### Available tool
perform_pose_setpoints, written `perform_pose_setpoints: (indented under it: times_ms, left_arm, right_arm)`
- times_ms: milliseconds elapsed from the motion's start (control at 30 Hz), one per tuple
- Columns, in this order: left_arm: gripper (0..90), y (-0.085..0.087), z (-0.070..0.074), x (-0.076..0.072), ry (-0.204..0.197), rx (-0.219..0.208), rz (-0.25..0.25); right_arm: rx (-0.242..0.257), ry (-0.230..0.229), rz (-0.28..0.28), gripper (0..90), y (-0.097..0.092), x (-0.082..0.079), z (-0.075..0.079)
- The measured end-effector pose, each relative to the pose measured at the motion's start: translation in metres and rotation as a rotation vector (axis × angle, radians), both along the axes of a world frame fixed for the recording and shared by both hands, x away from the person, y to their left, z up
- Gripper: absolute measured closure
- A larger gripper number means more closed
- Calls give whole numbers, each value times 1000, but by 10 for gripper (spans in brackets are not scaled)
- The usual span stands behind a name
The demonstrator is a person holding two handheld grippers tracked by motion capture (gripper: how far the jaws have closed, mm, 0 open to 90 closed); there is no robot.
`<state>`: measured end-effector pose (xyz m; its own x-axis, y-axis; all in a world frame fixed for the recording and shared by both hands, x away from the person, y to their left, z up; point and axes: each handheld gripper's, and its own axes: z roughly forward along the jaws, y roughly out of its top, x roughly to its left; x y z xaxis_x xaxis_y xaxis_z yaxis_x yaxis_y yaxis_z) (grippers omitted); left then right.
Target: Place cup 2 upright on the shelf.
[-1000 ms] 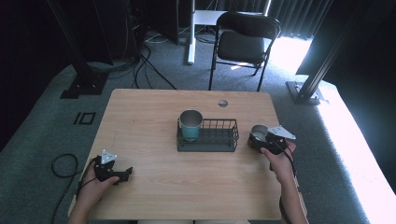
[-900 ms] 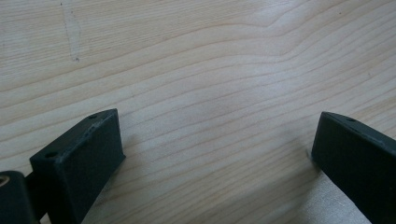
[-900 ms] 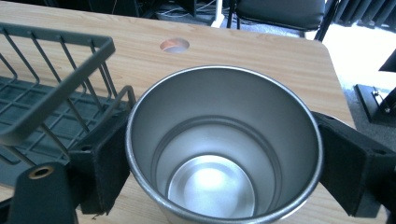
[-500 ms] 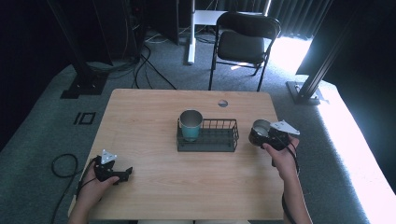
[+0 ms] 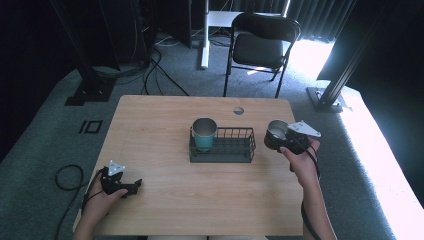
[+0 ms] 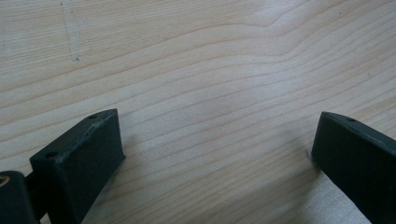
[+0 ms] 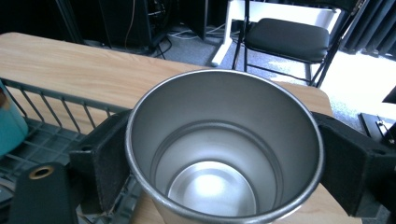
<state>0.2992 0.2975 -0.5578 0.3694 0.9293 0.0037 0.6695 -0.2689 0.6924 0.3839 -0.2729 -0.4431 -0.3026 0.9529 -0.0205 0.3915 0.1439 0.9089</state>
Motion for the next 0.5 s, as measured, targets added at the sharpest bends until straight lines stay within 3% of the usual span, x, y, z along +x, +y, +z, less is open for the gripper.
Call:
perform_pose_setpoints:
  times_ms: [500]
  left_arm:
    - [26,0,0,0,0,0,1]
  right_arm:
    - [6,-35,47,129,21,3,20]
